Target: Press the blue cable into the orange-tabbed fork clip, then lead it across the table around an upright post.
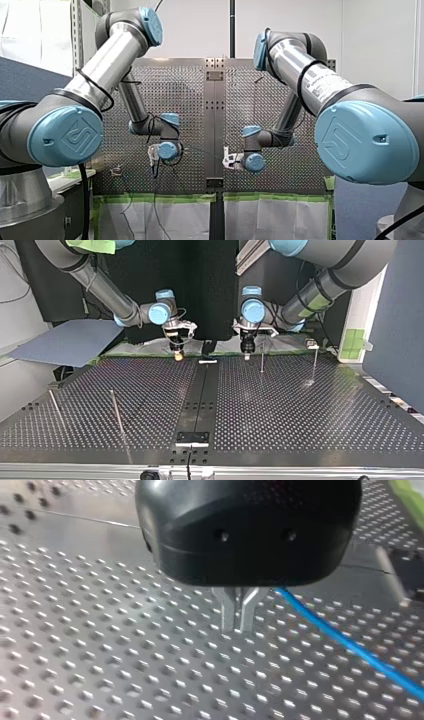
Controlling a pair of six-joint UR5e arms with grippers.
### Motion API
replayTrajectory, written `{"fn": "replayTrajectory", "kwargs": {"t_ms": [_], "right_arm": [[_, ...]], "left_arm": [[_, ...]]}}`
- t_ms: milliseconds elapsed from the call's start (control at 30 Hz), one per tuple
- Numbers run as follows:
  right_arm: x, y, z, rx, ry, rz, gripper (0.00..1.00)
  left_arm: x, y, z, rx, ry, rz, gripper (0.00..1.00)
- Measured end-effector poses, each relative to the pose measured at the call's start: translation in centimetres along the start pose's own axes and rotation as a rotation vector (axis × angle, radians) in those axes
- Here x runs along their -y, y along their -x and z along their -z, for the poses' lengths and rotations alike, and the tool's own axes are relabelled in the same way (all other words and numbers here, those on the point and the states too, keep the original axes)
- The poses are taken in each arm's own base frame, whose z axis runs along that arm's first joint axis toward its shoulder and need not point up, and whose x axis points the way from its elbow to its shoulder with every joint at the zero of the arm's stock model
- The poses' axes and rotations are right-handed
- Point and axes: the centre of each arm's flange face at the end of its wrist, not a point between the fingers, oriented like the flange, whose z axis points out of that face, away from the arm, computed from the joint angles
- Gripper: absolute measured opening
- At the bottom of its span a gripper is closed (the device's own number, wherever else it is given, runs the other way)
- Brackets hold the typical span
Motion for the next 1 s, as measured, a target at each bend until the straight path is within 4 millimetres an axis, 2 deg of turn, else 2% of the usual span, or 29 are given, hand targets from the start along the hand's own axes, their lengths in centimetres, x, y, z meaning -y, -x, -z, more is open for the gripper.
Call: {"fn": "replayTrajectory", "kwargs": {"t_ms": [200,533,800,1000], "right_arm": [[-0.1,-3.0,-0.5,-0.009,0.006,0.007,0.01],[-0.1,-8.2,0.2,-0.011,0.005,0.003,0.01],[0.2,-13.2,0.6,-0.066,0.0,-0.002,0.01],[0.5,-16.9,1.1,-0.116,-0.007,-0.005,0.01]], "left_arm": [[1.0,2.8,0.3,0.026,-0.024,0.043,0.0],[2.4,6.9,1.4,0.034,-0.055,0.064,0.0],[4.4,11.1,1.8,0.086,-0.087,0.07,0.0],[6.0,12.8,1.5,0.093,-0.103,0.067,0.0]]}}
